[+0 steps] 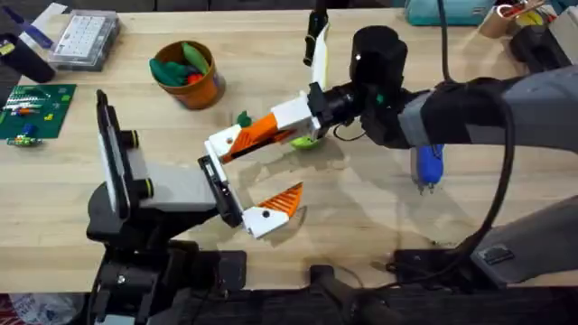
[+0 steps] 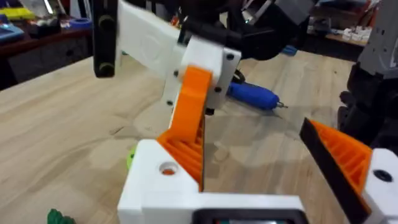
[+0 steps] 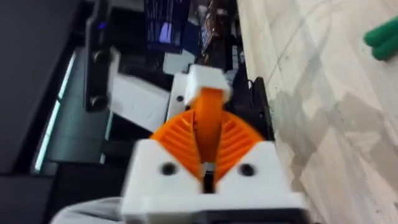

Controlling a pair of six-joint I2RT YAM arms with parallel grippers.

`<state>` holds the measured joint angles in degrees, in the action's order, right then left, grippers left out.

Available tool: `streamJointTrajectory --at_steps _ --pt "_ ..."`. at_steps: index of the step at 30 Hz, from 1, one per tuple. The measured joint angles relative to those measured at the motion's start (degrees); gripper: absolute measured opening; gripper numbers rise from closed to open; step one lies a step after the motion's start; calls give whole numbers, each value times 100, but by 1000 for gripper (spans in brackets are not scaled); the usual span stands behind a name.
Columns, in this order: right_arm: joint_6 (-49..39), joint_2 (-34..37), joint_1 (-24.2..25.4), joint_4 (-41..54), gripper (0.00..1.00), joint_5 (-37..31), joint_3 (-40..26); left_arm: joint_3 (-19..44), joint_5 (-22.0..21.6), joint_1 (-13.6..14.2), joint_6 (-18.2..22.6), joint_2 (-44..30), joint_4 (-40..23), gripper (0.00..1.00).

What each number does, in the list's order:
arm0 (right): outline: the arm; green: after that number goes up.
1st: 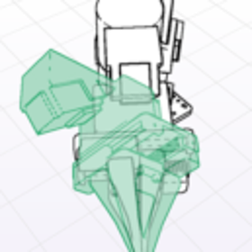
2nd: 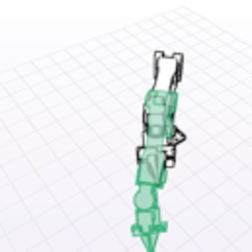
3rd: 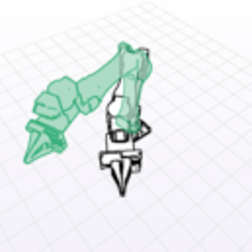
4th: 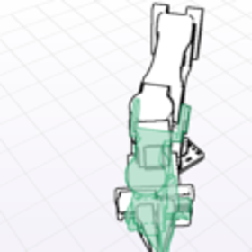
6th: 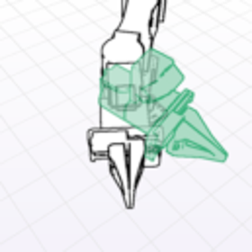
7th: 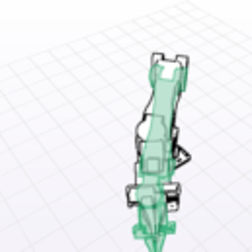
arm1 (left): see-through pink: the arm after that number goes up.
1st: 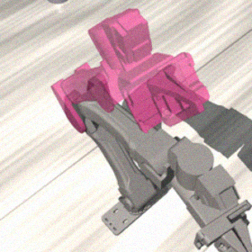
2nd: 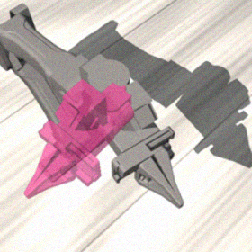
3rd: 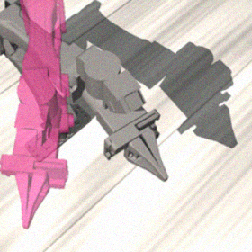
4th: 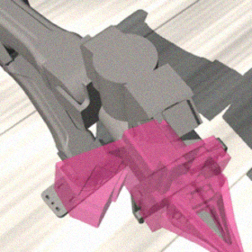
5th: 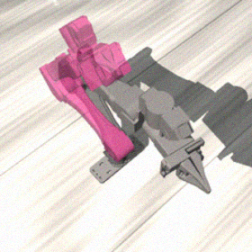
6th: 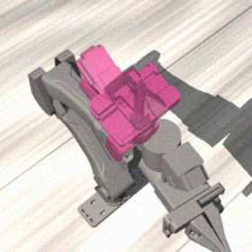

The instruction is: Pick up the gripper from the table and insert it into the empty holder that is missing its gripper. Then pick up a screw, insert it into the mounting hole, and use the screwdriver to tighten it. Finally, clean up the table by picking up the vegetable and placing it into the bucket.

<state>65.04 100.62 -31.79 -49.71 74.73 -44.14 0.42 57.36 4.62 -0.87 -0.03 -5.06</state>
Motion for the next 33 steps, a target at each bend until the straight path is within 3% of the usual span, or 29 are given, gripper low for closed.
streamJointTrajectory --at_steps 1,3,33 --pt "18 23 11 34 51 -10 0 7 7 0 38 0 7 991" --pt "41 60 15 43 10 -11 0 12 7 0 62 0 -36 991" --pt "54 19 -92 442 8 -544 -12 12 -79 -7 -120 -2 -50 991"
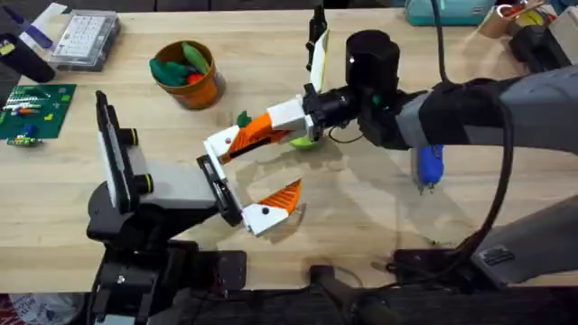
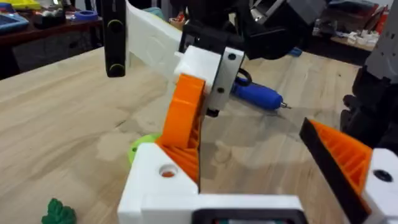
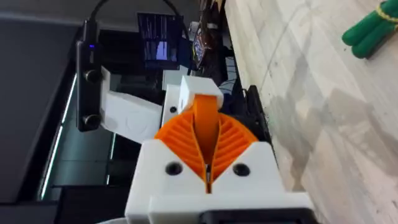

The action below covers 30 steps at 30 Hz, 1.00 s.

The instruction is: Pick up the gripper from the table and insert it into the empty holder that is missing its gripper. Then pick up a screw, insert it into the mounting hole, and use the screwdriver to tighten it. Finally, clean up the table by picking up the vegetable and placing it into the bucket.

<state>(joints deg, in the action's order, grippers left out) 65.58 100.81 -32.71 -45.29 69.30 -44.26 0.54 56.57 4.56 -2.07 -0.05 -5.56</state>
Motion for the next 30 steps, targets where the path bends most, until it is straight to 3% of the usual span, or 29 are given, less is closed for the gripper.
streamJointTrajectory --at_steps 14,17,24,30 --pt "0 -15 -52 30 16 -150 -17 0 -38 -28 -34 0 3 991" --pt "0 -13 -64 33 69 -190 -19 0 -48 -33 -34 0 3 991" --pt "-5 -15 -153 97 368 -395 -21 0 17 -22 -3 2 2 991" --pt "-2 -15 -162 111 407 -415 -21 0 16 -22 -2 2 2 991"
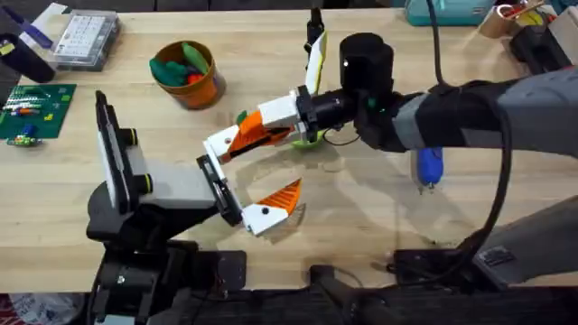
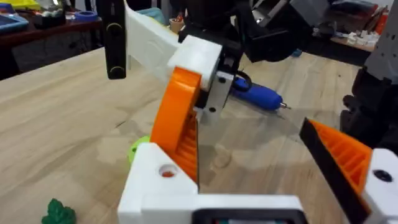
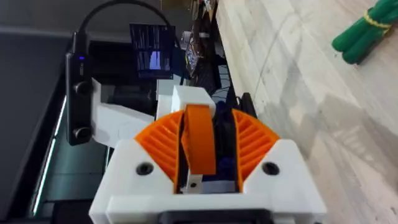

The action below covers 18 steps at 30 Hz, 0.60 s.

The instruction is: Pick up the gripper from the table and insert it into the empty holder that is missing its gripper. Then pick up a screw, insert it into the mounting hole, and use the screwdriver to tighten it. Finally, clean up the table by picking up the vegetable and placing it into the bucket.

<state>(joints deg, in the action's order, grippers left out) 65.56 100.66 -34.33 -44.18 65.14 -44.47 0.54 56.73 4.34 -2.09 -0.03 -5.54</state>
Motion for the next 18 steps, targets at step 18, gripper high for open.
streamJointTrajectory --at_steps 18 --pt "0 0 219 -5 787 187 0 0 98 24 18 -2 -7 991"
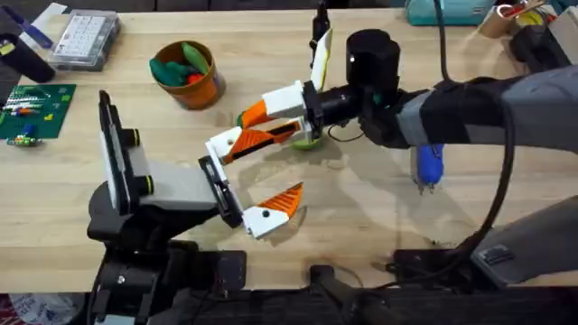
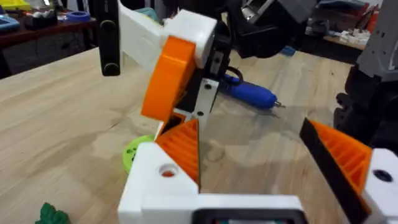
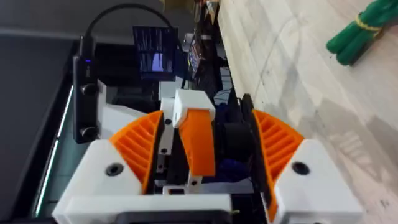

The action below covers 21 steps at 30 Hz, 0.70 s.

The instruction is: Pick up the gripper from the table and insert it into the empty holder that is missing its gripper. Then pick up a screw, insert it into the mounting hole, and use the screwdriver to tighten it. Finally, clean up the table by picking up the vegetable and placing it into the bucket.

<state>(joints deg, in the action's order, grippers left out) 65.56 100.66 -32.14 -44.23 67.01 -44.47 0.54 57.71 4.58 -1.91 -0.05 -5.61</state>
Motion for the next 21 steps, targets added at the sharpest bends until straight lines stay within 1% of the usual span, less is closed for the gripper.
streamJointTrajectory --at_steps 6,14,21 --pt "0 0 181 0 981 38 0 0 11 0 0 2 0 991" --pt "0 0 515 18 993 85 0 0 15 0 0 2 -2 991" --pt "-63 2 559 485 993 200 -2 0 13 0 0 2 -2 991"
